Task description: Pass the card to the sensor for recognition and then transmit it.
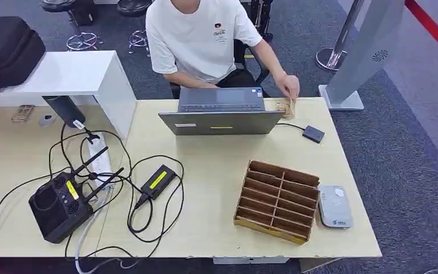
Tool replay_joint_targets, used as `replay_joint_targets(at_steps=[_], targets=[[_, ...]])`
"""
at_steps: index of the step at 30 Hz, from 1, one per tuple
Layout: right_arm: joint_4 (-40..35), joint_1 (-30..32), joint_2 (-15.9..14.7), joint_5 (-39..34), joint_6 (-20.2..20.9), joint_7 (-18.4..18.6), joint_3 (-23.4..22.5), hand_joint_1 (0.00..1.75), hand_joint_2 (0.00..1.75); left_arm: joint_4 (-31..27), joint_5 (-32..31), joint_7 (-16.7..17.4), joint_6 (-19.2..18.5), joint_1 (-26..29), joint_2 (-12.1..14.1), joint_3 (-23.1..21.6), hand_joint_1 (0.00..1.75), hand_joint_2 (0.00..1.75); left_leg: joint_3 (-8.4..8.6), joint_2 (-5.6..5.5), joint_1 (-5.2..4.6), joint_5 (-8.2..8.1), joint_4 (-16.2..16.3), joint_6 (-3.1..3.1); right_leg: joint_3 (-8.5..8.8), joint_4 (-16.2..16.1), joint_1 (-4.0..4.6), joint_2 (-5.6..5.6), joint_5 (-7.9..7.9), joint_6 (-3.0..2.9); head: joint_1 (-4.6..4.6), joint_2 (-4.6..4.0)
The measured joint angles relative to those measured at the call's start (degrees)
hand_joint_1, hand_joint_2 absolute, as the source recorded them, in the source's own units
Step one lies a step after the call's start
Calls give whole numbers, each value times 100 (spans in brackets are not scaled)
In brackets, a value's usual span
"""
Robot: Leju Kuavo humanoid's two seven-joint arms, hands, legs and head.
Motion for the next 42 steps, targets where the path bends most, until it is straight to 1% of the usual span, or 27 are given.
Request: replay_joint_targets(at_steps=[1,2,3,4,5,6,9,11,14,16,18,23,27,30,36,41,42], targets=[[-247,-559,-42,221,435,326,330,0,175,-2,-35,9,11,-4,4,-24,0,0,-1,25,-15,0,0,1,-20,15,-13,24,1,0,-18,0],[-577,-1206,-59,436,934,714,918,0,0,-2,-76,11,17,-12,11,-59,0,0,0,46,-26,1,3,0,-37,24,-25,44,2,-1,-24,0],[-835,-1783,-59,482,1228,939,1492,0,0,0,-105,4,28,-25,20,-79,0,175,6,56,-25,5,4,-4,-40,24,-20,54,4,-3,-31,0],[-1078,-2178,-44,431,1369,1044,2051,0,175,-2,-146,-24,22,-33,20,-101,0,175,3,53,-22,13,7,-17,-37,22,-7,49,6,-6,-35,0],[-1349,-2510,11,297,1399,1111,2615,0,175,0,-205,-81,-43,-35,18,-135,0,175,1,46,-8,21,12,-27,-34,22,4,41,9,-10,-33,0],[-1559,-2746,77,182,1393,1151,2997,0,175,0,-234,-138,-92,-33,17,-166,0,175,0,31,1,28,14,-37,-35,22,13,30,10,-12,-33,0],[-2253,-3166,434,-108,1290,1288,4239,0,175,0,-343,-352,-136,-34,13,-266,0,175,-3,21,7,40,14,-38,-36,25,22,18,17,-23,-39,0],[-2581,-3360,709,-143,1227,1385,4933,0,175,0,-380,-424,-118,-39,7,-321,0,175,1,34,12,40,13,-39,-37,28,30,35,21,-29,-37,0],[-2939,-3561,1150,-209,1165,1492,5869,0,175,0,-382,-503,-15,-42,2,-372,0,175,7,35,22,46,13,-48,-39,29,37,39,23,-33,-33,0],[-3094,-3654,1477,-263,1148,1550,6382,0,175,0,-400,-529,11,-43,0,-389,0,175,6,29,28,48,13,-50,-41,30,45,34,23,-34,-35,0],[-3179,-3725,1789,-330,1124,1570,6793,0,175,0,-424,-531,9,-42,0,-402,0,175,5,24,34,51,13,-55,-41,30,50,27,23,-35,-37,0],[-3293,-3747,2458,-517,1012,1618,7530,0,175,0,-478,-512,37,-41,-2,-459,0,175,1,15,49,51,13,-56,-41,29,53,19,23,-35,-35,0],[-3313,-3695,2900,-471,860,1670,8007,0,175,0,-568,-394,150,-43,-2,-516,0,175,0,13,50,51,13,-57,-41,27,53,17,23,-35,-35,0],[-3313,-3593,3192,-456,796,1677,8283,0,175,0,-608,-334,212,-35,-2,-546,0,175,-3,12,50,51,13,-57,-41,25,53,15,23,-35,-35,0],[-3310,-3315,3674,-425,687,1621,8685,0,175,0,-658,-293,160,-36,-2,-625,0,175,-3,2,50,51,14,-57,-41,24,53,7,23,-35,-35,0],[-3310,-3094,3917,-447,571,1531,8862,0,175,0,-662,-293,92,-35,-4,-632,0,175,-7,-13,50,52,14,-57,-41,22,53,-5,23,-35,-35,0],[-3313,-3048,3945,-447,542,1515,8890,175,175,0,-664,-293,85,-36,-4,-632,0,175,-7,-13,50,52,14,-57,-41,22,53,-5,23,-35,-35,0]])
